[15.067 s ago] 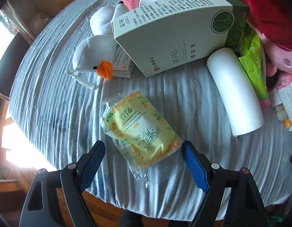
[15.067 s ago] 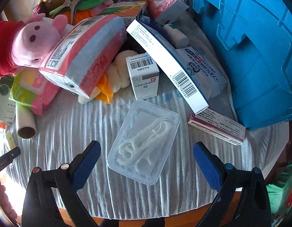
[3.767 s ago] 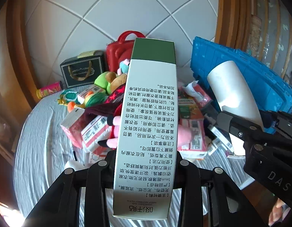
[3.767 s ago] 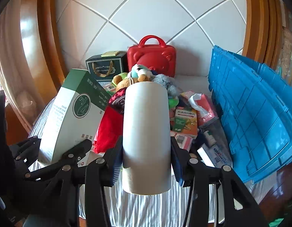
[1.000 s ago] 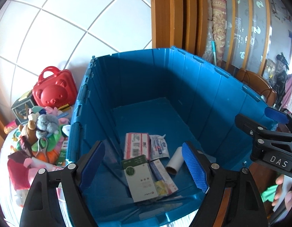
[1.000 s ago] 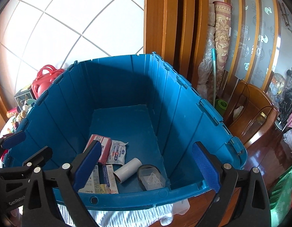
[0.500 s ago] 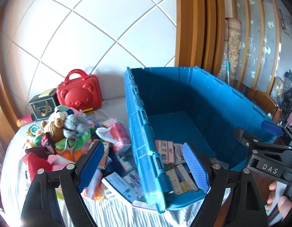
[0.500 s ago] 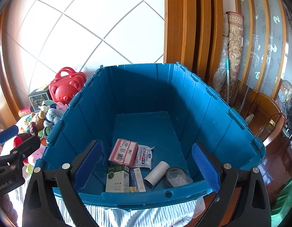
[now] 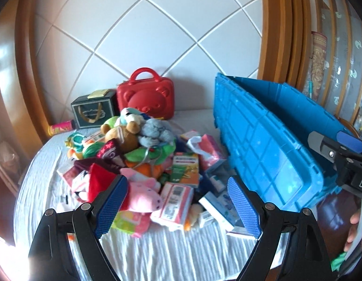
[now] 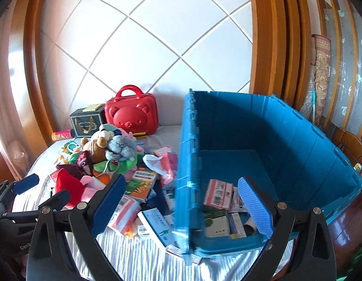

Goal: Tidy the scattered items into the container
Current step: 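Withdraw both grippers from the bin toward the table heap, then grasp the white plush bunny with left gripper while right gripper grasps the small white box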

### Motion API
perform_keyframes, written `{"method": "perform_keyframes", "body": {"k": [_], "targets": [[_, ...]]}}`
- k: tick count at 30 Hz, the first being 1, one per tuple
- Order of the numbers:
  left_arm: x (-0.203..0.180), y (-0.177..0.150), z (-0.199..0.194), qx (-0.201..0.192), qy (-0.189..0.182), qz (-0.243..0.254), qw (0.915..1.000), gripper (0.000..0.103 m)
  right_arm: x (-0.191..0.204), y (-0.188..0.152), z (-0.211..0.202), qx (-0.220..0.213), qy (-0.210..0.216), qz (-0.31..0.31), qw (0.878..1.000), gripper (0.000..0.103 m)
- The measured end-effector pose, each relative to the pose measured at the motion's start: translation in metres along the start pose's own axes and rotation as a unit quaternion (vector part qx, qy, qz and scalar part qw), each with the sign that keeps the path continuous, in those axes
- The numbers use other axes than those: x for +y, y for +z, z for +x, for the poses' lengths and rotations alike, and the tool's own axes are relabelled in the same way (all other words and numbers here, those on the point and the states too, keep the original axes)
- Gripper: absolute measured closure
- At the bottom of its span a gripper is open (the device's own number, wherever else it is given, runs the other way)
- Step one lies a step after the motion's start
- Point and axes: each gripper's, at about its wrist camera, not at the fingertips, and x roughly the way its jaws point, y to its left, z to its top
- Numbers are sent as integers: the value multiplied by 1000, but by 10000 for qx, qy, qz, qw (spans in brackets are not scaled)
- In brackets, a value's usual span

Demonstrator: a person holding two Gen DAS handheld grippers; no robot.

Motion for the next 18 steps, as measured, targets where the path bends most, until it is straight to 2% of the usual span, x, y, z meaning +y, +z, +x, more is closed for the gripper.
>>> {"method": "perform_keyframes", "body": {"k": [3, 7, 12, 18], "targets": [[49, -16, 0, 146, 199, -46, 9997, 15, 46, -9, 6, 49, 207, -52, 9998, 5], [111, -42, 6, 428, 446, -168, 9979, 15, 91, -36, 32, 429, 346, -65, 9985, 5], [172, -83, 19, 782, 575, -308, 9948, 15, 146, -69, 65, 914, 513, -79, 9945, 5], [230, -125, 57, 1345, 889, -753, 9840, 15, 175, -114, 116, 1698, 656, -219, 9831, 5]]}}
